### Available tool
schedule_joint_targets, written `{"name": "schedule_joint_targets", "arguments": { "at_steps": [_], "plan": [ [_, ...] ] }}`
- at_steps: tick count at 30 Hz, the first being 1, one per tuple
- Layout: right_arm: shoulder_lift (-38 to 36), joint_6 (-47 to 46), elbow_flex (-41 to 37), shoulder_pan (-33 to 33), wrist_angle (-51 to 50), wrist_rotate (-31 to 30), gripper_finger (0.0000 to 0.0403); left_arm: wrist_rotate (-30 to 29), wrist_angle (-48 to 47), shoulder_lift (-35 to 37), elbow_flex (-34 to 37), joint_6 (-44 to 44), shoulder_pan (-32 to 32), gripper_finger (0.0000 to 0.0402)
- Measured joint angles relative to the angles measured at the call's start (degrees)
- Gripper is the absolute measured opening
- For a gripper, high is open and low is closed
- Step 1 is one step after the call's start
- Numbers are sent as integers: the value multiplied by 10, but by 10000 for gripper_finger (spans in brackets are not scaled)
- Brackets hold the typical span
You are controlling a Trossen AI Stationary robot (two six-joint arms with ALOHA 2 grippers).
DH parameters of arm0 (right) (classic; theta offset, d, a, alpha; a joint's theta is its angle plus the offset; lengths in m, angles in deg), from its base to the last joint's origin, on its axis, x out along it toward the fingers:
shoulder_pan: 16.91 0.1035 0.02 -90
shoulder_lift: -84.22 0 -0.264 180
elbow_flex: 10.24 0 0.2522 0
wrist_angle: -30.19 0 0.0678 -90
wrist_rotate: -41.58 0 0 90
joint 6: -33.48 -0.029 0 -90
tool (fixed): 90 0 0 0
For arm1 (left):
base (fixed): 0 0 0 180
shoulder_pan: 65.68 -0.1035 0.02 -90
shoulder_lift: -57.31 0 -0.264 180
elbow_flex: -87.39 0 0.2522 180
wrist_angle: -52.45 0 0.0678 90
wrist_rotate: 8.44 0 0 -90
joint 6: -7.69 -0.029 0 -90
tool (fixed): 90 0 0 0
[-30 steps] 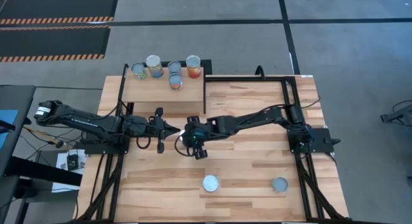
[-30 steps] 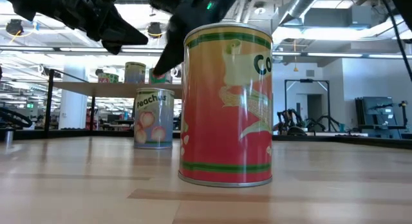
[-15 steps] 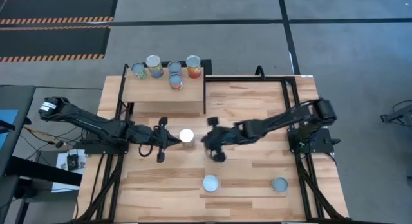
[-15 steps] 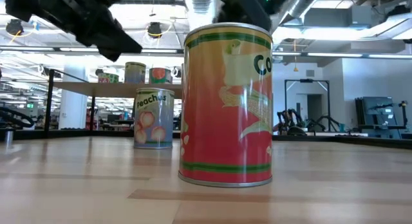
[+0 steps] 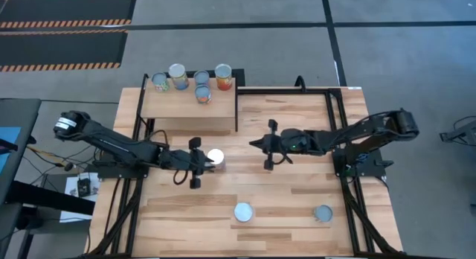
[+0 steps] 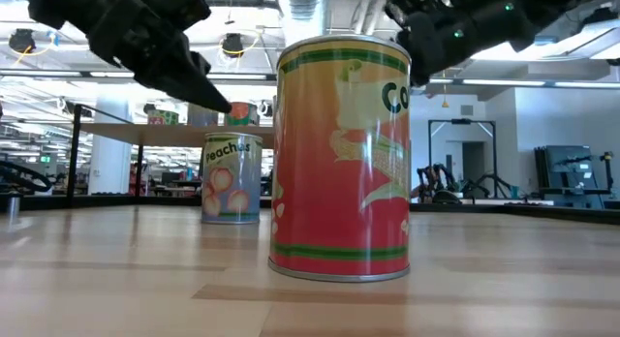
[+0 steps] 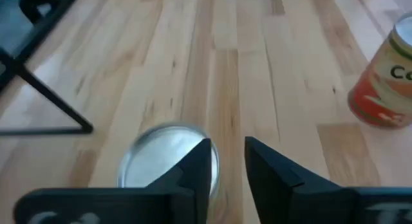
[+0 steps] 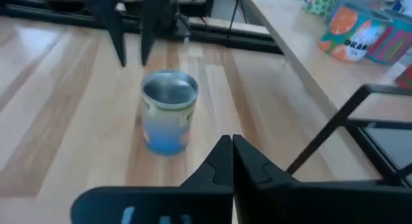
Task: Pick and place cans onto a shelf
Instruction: Put the light blue can on the shelf aligned with the other light blue can
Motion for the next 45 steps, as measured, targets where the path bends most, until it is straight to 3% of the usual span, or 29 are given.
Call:
{"name": "schedule_joint_targets", "arguments": {
  "at_steps": [6, 17, 28, 34, 39, 45],
  "plan": [
    [-4, 0, -1, 3, 17, -2, 7, -19, -3, -40, 0, -38, -2, 105],
    [-2, 0, -1, 3, 17, -2, 10, -64, 43, -98, -2, -57, -8, 104],
    [-1, 0, -1, 3, 17, -2, 11, -65, 31, -83, -2, -70, -8, 6],
    [-1, 0, -1, 3, 15, -2, 12, -69, -150, -2, -65, -21, -8, 2],
    [-1, 0, -1, 3, 15, -2, 12, -132, -333, 58, -156, 50, -9, 1],
    [-1, 0, -1, 3, 14, -2, 12, -248, -530, 95, -268, 142, -27, 0]
  ]
}}
